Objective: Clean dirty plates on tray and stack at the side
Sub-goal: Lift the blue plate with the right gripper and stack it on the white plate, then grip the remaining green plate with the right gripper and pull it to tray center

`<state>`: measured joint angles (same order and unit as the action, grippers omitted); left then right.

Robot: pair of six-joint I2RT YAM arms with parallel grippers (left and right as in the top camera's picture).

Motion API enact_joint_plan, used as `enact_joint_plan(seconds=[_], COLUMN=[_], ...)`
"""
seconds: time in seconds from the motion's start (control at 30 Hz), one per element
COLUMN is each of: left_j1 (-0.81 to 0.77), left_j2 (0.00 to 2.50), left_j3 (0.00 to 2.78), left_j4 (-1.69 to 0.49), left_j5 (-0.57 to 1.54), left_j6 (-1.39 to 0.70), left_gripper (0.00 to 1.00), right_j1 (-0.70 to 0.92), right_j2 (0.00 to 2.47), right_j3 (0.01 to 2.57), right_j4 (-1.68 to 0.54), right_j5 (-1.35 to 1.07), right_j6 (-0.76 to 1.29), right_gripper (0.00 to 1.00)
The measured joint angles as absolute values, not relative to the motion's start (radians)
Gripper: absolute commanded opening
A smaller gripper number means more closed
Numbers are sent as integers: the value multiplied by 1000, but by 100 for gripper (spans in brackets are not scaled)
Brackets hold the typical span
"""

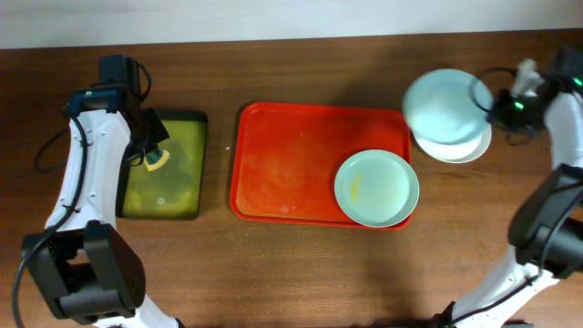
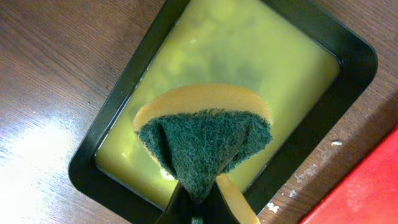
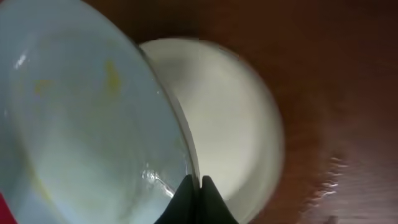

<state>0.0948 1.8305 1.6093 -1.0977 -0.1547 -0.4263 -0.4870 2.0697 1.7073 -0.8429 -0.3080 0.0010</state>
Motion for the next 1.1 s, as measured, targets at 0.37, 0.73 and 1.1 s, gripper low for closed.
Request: enact_joint_plan(seconds=[0.37, 0.73, 1.1], left_j1=[95, 95, 95], left_j2=[1831, 1831, 1831], left_j3=[1607, 1607, 1607], left_j4=[-1096, -1089, -1088], left_j5=[-154, -154, -154], left_j6=[-426, -426, -426], left_gripper=[0, 0, 0], right_j1=[-508, -331, -109], right_j2=[2073, 1658, 1690], right_j3=[1452, 1458, 1142], right_j4=[-567, -767, -862], right_j5=[-351, -397, -244], right_j6=[107, 130, 189], right_gripper=[75, 98, 58])
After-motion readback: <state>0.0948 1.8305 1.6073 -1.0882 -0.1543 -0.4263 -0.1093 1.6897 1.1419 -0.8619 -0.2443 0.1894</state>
